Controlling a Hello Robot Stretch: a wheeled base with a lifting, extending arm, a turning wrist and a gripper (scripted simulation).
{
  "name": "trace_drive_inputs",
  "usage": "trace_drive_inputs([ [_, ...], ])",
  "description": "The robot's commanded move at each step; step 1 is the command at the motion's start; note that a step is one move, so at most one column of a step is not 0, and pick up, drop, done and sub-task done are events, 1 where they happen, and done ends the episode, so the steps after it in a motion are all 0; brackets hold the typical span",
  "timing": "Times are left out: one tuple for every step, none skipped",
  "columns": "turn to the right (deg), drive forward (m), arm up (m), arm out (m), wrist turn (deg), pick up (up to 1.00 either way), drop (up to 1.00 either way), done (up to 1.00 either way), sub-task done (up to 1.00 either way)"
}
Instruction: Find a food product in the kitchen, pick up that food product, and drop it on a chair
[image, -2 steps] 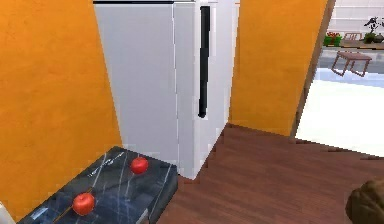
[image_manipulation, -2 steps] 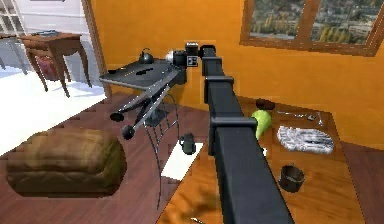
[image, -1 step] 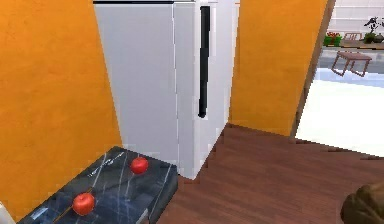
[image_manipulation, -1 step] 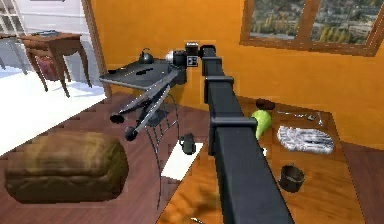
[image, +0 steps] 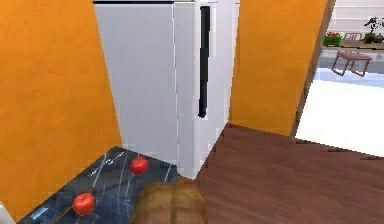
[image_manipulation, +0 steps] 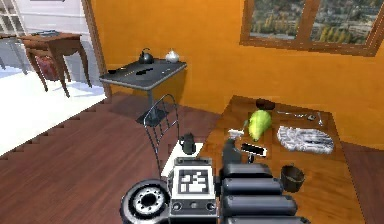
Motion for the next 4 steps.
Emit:
trace_drive_inputs([
  [30.0,0.0,0.0,0.0,0.0,0.0,0.0,0.0,0.0],
  [0.0,0.4,0.0,0.0,0.0,0.0,0.0,0.0,0.0],
  [-6.0,0.0,0.0,0.0,0.0,0.0,0.0,0.0,0.0],
  [0.0,0.0,0.0,0.48,0.0,0.0,0.0,0.0,0.0],
])
